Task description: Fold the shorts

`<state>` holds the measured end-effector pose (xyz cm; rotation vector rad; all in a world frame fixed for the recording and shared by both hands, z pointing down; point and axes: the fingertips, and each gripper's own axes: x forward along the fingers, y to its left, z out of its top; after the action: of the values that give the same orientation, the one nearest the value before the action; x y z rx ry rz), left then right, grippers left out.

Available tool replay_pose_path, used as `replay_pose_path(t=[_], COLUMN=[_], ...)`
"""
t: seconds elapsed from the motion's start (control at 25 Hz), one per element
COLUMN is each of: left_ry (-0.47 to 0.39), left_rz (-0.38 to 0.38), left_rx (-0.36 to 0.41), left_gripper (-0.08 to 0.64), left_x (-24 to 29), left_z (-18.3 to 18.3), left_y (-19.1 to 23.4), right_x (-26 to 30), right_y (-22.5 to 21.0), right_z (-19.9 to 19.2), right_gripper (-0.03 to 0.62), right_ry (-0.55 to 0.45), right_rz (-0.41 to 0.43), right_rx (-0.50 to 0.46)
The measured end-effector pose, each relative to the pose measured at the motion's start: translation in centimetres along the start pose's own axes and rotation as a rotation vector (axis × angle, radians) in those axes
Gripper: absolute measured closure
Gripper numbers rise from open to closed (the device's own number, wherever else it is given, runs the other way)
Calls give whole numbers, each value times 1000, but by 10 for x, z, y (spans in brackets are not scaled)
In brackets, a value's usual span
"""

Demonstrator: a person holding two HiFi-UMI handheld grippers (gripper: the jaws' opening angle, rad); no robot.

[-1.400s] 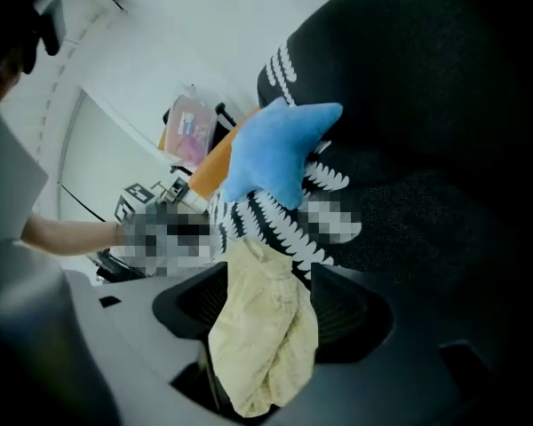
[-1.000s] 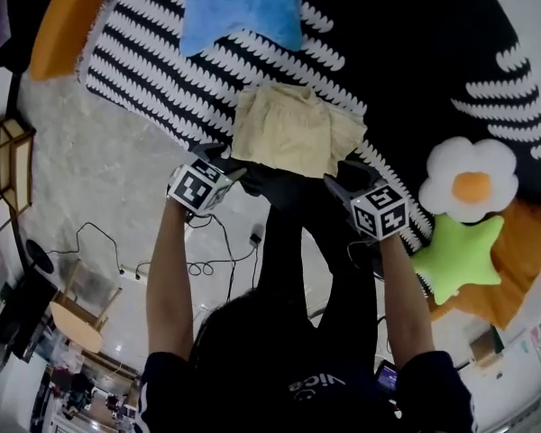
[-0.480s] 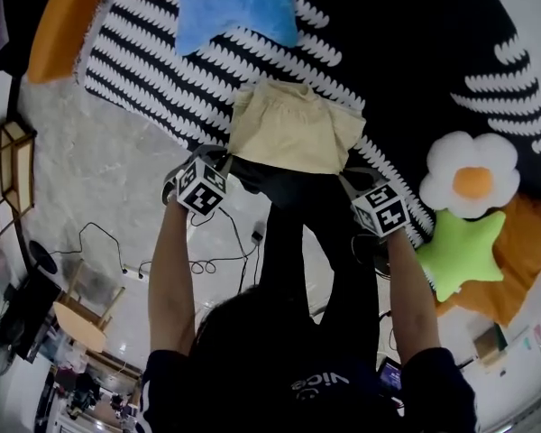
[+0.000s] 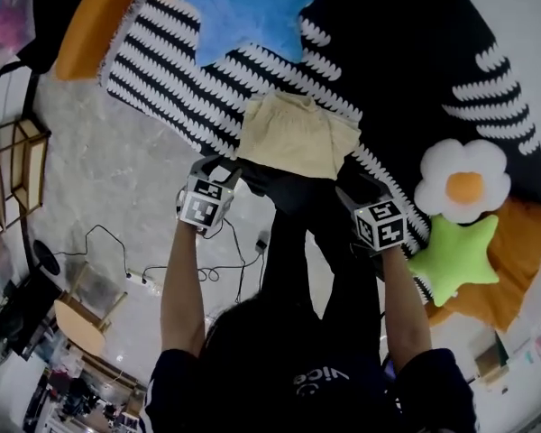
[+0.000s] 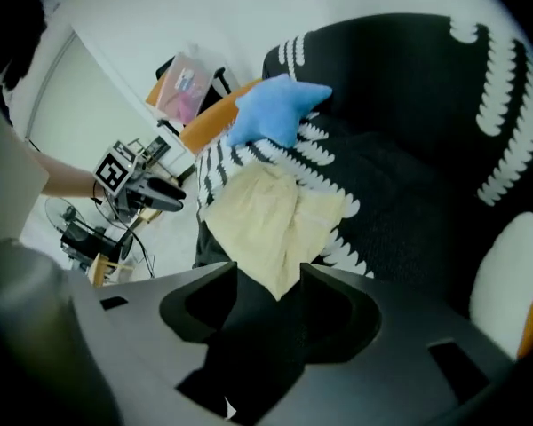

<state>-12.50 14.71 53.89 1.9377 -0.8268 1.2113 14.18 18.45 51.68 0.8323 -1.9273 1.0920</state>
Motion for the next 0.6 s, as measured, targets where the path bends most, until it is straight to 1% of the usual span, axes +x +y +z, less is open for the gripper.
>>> replay_pose_path(t=[0.16, 0.32, 0.44, 0.52, 0.6], left_ry=[-216, -374, -482, -555, -629], left_rz=[26, 58, 75, 94, 115], left_rx=[-46, -116, -166, -168, -151], left_gripper=[364, 364, 364, 364, 364], left_x=[-47, -100, -147, -178, -206], left_z=[54, 94, 111, 126, 147], left_y=[-11, -22, -40, -53, -63], right_x=[-31, -78, -128, -162, -195], right_y=[11, 23, 38, 46, 50], right_z=[53, 92, 111, 127, 147], right_gripper=[365, 362, 364, 365, 364], right_ry=[-128, -217, -298, -370, -448], right_rz=[-46, -99, -145, -179, -220], right_rx=[-65, -132, -130, -147, -183])
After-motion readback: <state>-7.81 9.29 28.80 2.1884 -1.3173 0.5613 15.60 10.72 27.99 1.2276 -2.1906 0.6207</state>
